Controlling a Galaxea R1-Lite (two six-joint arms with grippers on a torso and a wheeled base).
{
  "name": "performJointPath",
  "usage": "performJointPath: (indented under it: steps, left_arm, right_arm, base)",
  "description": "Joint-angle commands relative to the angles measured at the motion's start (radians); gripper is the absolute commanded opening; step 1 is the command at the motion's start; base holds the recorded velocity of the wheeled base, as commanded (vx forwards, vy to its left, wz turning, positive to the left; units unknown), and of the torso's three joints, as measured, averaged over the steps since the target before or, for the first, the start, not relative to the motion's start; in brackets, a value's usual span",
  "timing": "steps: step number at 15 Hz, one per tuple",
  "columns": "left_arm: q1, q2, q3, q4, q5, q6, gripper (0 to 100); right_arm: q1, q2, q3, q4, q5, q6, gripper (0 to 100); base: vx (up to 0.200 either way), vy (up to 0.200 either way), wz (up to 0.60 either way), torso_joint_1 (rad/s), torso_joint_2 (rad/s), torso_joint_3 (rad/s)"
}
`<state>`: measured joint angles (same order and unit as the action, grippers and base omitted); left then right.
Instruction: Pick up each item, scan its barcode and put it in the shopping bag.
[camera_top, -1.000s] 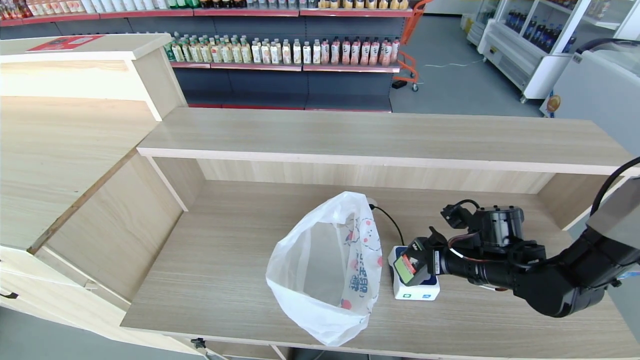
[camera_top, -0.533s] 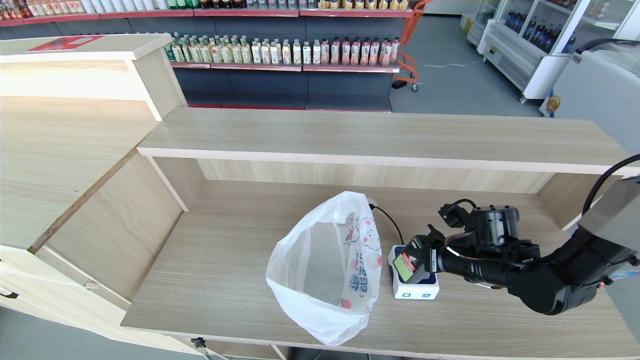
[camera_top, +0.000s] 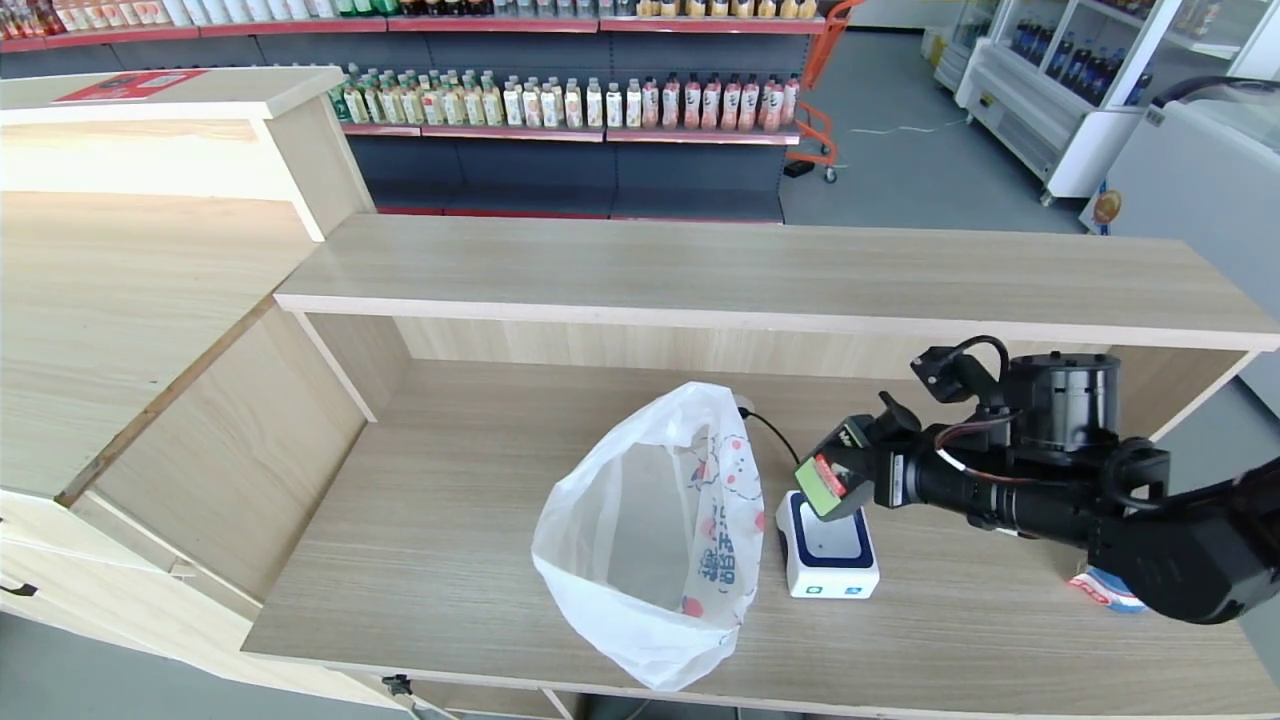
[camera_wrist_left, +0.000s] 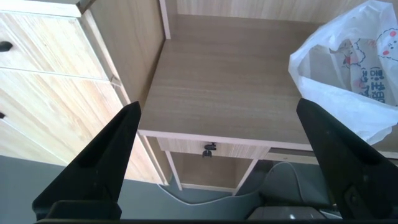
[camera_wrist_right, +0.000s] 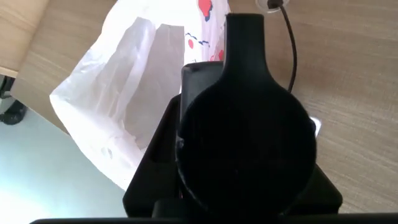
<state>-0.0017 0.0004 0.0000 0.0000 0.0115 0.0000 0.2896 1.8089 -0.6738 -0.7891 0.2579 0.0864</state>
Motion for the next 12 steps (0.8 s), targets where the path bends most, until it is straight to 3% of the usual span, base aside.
performJointPath:
  steps: [1,8,11,12]
  left_arm:
    - [0.0,0.0,0.0,0.0,0.001,0.0,100]
    - [0.0,0.0,0.0,0.0,0.001,0.0,100]
    - [0.0,0.0,0.0,0.0,0.001,0.002,100]
    - [0.0,0.0,0.0,0.0,0.001,0.002,100]
  right_arm:
    - [-0.006,-0.195,0.068,0.033,-0.002,-0.079,0]
    - [-0.026,-0.275,0.18,0.033,-0.072,-0.117,0]
    - [-0.029,-0.273,0.2,0.033,-0.069,-0.074,0]
    - [-0.027,-0.273,0.2,0.036,-0.069,-0.048,0]
  base:
    - [0.0,0.0,0.0,0.0,0.0,0.0]
    - [0.0,0.0,0.0,0.0,0.0,0.0]
    - [-0.2,0.0,0.0,0.01,0.0,0.004]
    - [0.0,0.0,0.0,0.0,0.0,0.0]
